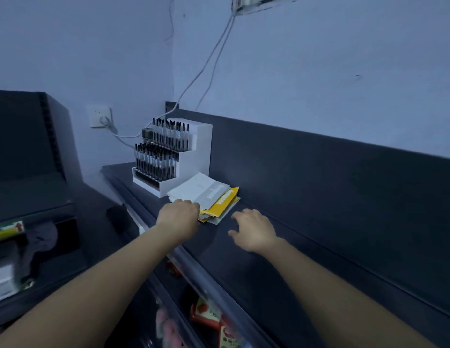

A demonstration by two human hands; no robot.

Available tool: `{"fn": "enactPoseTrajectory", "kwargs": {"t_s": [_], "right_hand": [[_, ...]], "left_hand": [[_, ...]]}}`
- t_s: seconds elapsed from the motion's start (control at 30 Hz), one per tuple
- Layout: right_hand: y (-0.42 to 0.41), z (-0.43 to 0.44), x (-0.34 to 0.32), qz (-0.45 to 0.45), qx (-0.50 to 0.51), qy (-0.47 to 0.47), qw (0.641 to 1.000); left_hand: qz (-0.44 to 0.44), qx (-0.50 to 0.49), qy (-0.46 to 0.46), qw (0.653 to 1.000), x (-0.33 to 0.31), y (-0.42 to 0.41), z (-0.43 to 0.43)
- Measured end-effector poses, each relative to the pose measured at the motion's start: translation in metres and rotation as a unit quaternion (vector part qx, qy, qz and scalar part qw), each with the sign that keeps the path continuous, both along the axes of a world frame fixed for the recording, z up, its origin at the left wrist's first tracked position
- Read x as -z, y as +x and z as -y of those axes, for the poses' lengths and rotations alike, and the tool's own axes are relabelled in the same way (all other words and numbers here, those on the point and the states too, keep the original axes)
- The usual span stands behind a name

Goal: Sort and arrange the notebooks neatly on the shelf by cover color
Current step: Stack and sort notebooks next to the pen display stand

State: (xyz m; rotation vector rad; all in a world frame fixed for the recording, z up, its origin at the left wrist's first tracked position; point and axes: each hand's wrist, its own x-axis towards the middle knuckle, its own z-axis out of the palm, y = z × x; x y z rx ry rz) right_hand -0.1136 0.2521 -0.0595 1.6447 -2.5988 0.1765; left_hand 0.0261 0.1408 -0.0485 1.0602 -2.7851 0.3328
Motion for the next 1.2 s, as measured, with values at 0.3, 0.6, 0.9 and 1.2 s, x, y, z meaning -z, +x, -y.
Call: {"fn": "enactPoseTrajectory", "kwargs": {"t_s": [0.3,0.6,0.9,1.2], "right_hand": [[-0.011,0.096,0.012,0.036,0.03,0.01,0.999],[-0.026,0.171,0.017,0.152,0.132,0.0,0.98],[-0.035,0.207,0.017,0.288,0.185,-0.092,0.935],[-0.043,0.204,0.02,0.366,0.206,-0.182,0.889]], "left_hand": [[0.001,-0.001,0.017,1.0,0.015,-0.025,0.103],[-0.018,0.041,0.093,0.995,0.032,-0.06,0.196],[-0.117,0.011,0.197,0.973,0.038,-0.084,0.23],[-0.195,0.018,0.339,0.92,0.032,-0.091,0.235]]}}
